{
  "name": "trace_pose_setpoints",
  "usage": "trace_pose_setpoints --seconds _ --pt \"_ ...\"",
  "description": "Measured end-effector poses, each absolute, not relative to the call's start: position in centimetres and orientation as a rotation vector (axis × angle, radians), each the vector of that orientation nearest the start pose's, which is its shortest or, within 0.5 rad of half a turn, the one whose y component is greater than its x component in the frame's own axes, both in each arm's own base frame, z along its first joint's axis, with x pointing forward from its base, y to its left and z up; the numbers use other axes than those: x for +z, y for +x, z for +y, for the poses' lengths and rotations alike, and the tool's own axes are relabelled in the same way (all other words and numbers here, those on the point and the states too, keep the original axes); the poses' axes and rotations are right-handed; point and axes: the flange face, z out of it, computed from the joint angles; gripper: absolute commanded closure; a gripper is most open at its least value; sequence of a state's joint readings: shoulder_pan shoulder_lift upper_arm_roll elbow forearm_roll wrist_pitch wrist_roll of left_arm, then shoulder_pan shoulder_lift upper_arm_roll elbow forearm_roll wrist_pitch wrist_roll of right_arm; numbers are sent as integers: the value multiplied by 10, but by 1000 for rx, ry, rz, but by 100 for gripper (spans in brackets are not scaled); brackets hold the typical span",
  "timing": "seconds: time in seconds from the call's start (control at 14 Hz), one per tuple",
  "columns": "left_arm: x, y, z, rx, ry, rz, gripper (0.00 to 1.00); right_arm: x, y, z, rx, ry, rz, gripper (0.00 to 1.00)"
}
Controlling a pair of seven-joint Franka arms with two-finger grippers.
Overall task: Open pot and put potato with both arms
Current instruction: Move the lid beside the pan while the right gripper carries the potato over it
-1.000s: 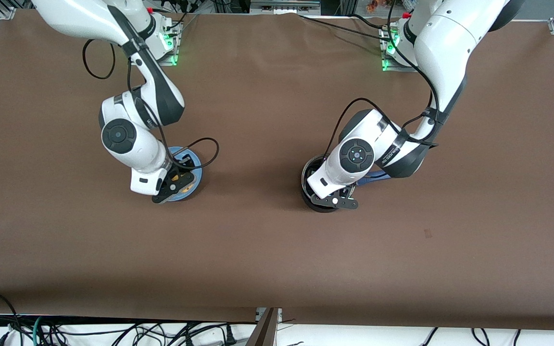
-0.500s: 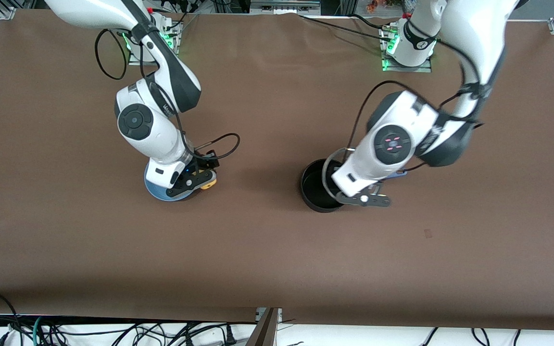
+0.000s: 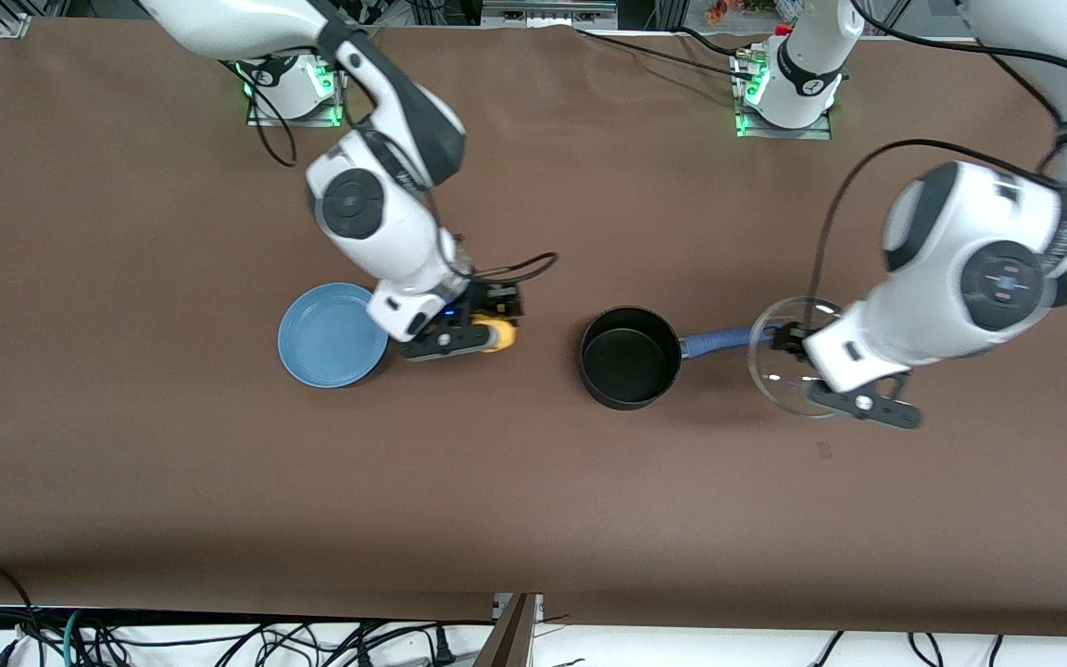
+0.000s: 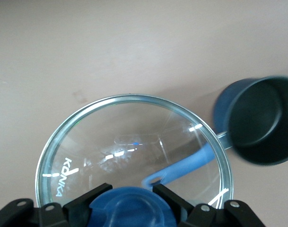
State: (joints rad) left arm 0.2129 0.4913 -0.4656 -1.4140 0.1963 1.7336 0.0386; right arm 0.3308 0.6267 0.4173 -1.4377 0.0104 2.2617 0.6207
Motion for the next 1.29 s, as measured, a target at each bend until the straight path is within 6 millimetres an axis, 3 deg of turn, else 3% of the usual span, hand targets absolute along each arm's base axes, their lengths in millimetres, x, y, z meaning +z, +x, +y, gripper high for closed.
trace_pose_setpoints --seconds 0.21,0.5,0.86,1.07,1.29 --pt "422 674 -21 226 -3119 503 100 352 575 504 -116 -2692 153 75" --pt "396 669 43 239 -3130 557 100 318 571 543 -149 -2554 329 75" --pt "346 663 67 180 -3111 600 100 278 550 572 -168 -2543 370 75" --pt "315 665 88 148 -3122 613 100 259 546 577 -168 -2534 380 75" --pt "277 664 96 188 -3158 610 100 241 543 585 -174 -2536 373 74"
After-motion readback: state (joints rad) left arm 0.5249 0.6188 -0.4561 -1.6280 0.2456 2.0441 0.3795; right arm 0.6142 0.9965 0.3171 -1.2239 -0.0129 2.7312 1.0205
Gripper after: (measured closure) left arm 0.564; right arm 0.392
